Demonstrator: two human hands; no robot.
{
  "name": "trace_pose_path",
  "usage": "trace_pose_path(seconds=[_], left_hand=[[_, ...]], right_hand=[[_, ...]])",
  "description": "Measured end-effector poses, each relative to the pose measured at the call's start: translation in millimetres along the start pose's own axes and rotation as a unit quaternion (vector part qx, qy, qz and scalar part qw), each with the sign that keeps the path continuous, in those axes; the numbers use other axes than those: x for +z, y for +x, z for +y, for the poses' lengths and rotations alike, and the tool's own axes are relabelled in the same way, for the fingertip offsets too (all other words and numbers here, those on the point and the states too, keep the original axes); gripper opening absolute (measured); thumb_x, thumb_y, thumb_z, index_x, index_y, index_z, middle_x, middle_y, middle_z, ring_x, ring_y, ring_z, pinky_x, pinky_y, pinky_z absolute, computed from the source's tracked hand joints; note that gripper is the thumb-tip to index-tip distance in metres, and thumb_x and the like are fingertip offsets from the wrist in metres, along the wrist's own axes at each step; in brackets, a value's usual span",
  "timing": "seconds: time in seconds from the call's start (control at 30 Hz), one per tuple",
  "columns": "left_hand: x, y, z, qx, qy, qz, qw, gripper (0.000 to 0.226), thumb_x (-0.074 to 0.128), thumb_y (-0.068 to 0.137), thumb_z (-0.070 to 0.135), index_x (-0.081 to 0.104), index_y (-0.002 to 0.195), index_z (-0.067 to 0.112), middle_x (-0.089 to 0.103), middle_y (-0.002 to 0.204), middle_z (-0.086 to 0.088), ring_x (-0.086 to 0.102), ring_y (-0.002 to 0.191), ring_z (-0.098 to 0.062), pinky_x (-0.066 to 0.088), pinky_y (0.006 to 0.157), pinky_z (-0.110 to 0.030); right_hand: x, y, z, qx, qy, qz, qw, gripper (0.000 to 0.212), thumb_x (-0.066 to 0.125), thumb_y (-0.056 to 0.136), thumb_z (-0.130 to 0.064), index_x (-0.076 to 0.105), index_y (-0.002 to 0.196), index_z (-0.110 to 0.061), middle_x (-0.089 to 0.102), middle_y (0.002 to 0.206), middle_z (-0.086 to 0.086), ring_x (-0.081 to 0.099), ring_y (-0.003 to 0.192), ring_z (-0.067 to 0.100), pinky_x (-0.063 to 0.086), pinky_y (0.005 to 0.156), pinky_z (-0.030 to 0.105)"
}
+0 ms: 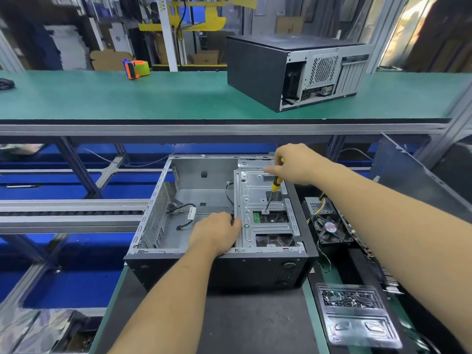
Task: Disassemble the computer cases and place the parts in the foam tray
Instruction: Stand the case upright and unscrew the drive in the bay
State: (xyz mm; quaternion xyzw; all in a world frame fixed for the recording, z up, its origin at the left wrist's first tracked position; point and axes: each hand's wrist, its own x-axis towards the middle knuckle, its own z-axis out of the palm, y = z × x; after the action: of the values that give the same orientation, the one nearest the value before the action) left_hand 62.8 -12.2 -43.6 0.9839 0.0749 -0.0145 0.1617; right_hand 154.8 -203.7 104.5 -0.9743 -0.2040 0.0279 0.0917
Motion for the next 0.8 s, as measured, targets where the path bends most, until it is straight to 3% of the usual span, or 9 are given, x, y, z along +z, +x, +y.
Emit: trace_pose_path(seconds=[0.07,0.17,0.23,0.4,0.53,0.7,0.8], left_hand=[[0,0,0,-0.001,0.003,0.002,1.0,0.048,0.032,0.101,0.05,0.054,0.071,0.019,0.06,0.073,0.003,0.053,0.065,-0.015,0.04,0.065,-0.035],[1,-1,1,-0.001,0.002,0.002,1.0,0.048,0.031,0.101,0.05,0.054,0.072,0.02,0.06,0.074,0.003,0.055,0.068,-0.019,0.041,0.066,-0.036],[0,-1,1,-0.002,0.003,0.003,1.0,0.048,0.031,0.101,0.05,0.054,0.072,0.019,0.059,0.073,0.004,0.053,0.066,-0.016,0.04,0.065,-0.036],[0,-1,1,-0.006,0.003,0.003,1.0,0.049,0.03,0.101,0.05,0.056,0.073,0.019,0.061,0.075,0.003,0.054,0.067,-0.017,0.041,0.065,-0.035],[0,-2,0,-0.007,0.0,0.003,1.0,0.048,0.031,0.101,0.05,0.055,0.072,0.02,0.061,0.074,0.003,0.054,0.066,-0.015,0.042,0.065,-0.035],[0,-1,2,-0.008,0.001,0.0,1.0,0.048,0.032,0.101,0.05,0.055,0.072,0.02,0.06,0.074,0.003,0.053,0.065,-0.013,0.041,0.065,-0.035],[-1,-1,1,-0.008,0.0,0.001,1.0,0.048,0.032,0.101,0.05,0.055,0.071,0.02,0.059,0.072,0.004,0.052,0.064,-0.013,0.04,0.065,-0.035]], right_hand=[[1,0,-4,0.035,-0.024,-0.01,0.999,0.05,0.04,0.102,-0.055,0.049,0.076,-0.014,0.055,0.078,0.006,0.056,0.08,0.028,0.044,0.071,0.037],[3,-1,-10,0.022,-0.065,-0.018,0.998,0.043,0.032,0.108,-0.036,0.046,0.078,-0.009,0.049,0.075,0.007,0.054,0.079,0.033,0.042,0.069,0.037],[1,-1,-13,-0.005,-0.073,-0.033,0.997,0.034,0.034,0.108,-0.027,0.048,0.084,-0.007,0.05,0.08,0.01,0.053,0.079,0.032,0.044,0.068,0.038],[-7,-2,-7,-0.067,-0.067,-0.064,0.994,0.022,0.042,0.105,-0.028,0.049,0.09,-0.015,0.054,0.083,0.003,0.051,0.075,0.023,0.038,0.066,0.035],[-11,-4,-5,-0.094,-0.065,-0.077,0.99,0.009,0.049,0.1,-0.017,0.051,0.092,-0.021,0.055,0.092,-0.003,0.052,0.086,0.022,0.041,0.074,0.035],[-11,-10,-11,-0.096,-0.004,-0.098,0.991,0.02,0.055,0.092,-0.007,0.055,0.101,-0.025,0.046,0.108,0.003,0.056,0.088,0.025,0.048,0.081,0.042],[-7,-9,-14,-0.056,-0.007,-0.087,0.995,0.016,0.054,0.097,-0.022,0.05,0.113,-0.021,0.043,0.111,0.005,0.057,0.091,0.029,0.049,0.086,0.043]])
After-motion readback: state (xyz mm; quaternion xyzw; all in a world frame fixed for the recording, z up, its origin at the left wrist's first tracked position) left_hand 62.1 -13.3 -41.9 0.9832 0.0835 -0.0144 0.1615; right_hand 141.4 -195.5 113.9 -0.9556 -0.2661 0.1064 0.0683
